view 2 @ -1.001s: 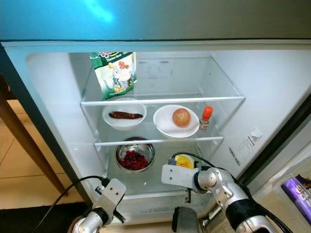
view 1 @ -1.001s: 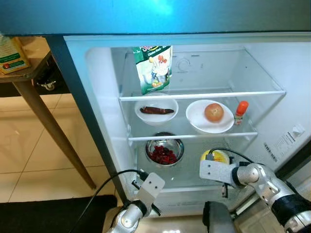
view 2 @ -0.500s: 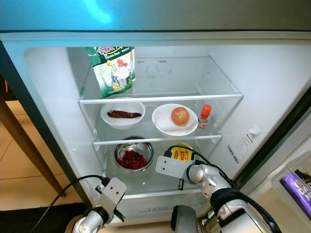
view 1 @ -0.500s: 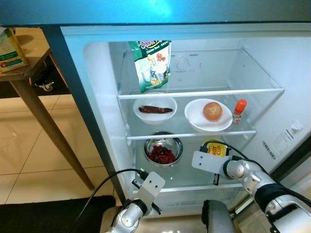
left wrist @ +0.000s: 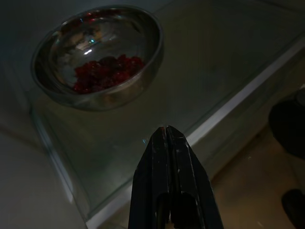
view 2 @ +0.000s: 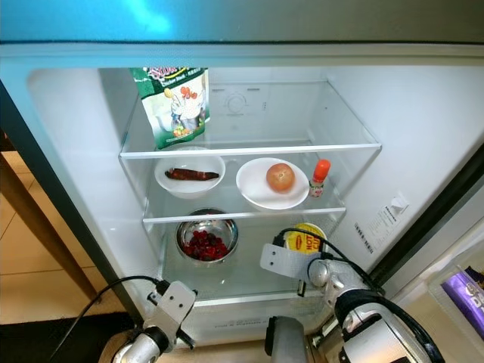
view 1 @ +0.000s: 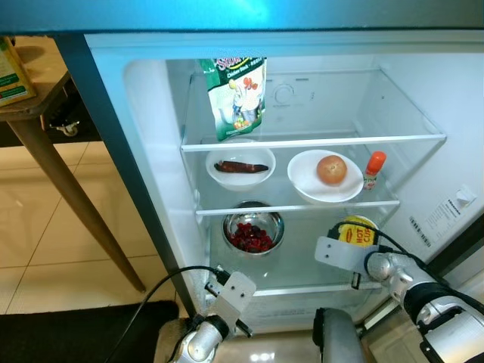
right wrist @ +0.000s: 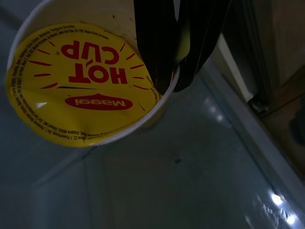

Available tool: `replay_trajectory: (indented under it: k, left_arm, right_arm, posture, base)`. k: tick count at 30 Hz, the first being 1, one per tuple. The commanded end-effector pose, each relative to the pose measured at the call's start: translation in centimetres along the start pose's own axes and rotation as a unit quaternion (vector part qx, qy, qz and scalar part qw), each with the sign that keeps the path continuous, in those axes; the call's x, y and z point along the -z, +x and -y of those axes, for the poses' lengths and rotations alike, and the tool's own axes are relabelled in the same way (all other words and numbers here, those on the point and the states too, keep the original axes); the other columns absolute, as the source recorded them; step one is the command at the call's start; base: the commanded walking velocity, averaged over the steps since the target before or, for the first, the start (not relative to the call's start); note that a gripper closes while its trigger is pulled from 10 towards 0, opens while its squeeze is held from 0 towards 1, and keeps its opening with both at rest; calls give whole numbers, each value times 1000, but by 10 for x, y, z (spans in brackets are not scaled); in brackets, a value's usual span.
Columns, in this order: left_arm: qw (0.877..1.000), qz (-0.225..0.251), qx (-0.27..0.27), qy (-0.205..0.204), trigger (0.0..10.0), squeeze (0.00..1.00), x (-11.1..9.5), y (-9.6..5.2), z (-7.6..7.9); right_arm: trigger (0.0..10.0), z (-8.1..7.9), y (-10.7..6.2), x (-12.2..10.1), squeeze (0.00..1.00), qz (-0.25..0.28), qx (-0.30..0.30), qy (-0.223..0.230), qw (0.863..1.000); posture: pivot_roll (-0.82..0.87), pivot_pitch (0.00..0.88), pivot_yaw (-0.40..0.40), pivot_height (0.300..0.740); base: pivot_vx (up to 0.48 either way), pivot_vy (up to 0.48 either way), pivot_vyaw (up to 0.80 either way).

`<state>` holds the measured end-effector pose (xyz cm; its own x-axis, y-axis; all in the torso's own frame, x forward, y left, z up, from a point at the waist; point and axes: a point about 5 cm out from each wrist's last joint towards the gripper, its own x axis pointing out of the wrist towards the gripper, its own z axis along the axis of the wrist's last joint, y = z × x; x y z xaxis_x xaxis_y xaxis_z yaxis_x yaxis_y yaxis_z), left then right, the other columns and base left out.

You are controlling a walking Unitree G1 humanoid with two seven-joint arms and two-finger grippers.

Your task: Restocking fridge

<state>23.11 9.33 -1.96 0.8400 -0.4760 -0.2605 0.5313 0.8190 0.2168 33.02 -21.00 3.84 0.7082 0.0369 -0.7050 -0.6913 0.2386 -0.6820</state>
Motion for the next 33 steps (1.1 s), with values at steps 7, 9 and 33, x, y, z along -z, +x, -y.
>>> replay_trajectory:
  k: [7, 9, 33]
  left_arm:
    - [999, 41, -9, 4, 10000, 0, -9, -5, -3]
    - [999, 51, -13, 6, 10000, 0, -12, -5, -5]
    - [990, 137, -18, 31, 10000, 0, -55, -19, -7]
  right_arm:
    - [10000, -5, 1, 6, 0, -9, 21, 23, 999]
    - [10000, -5, 1, 6, 0, -10, 25, 26, 999]
    - [10000, 36, -8, 8, 0, 0, 77, 44, 996]
  posture:
    - [-19, 199, -32, 415]
    - [-17, 203, -31, 415]
    - [10, 324, -20, 415]
  base:
    - [0, 0, 0]
    - [0, 0, 0]
    - [0, 0, 0]
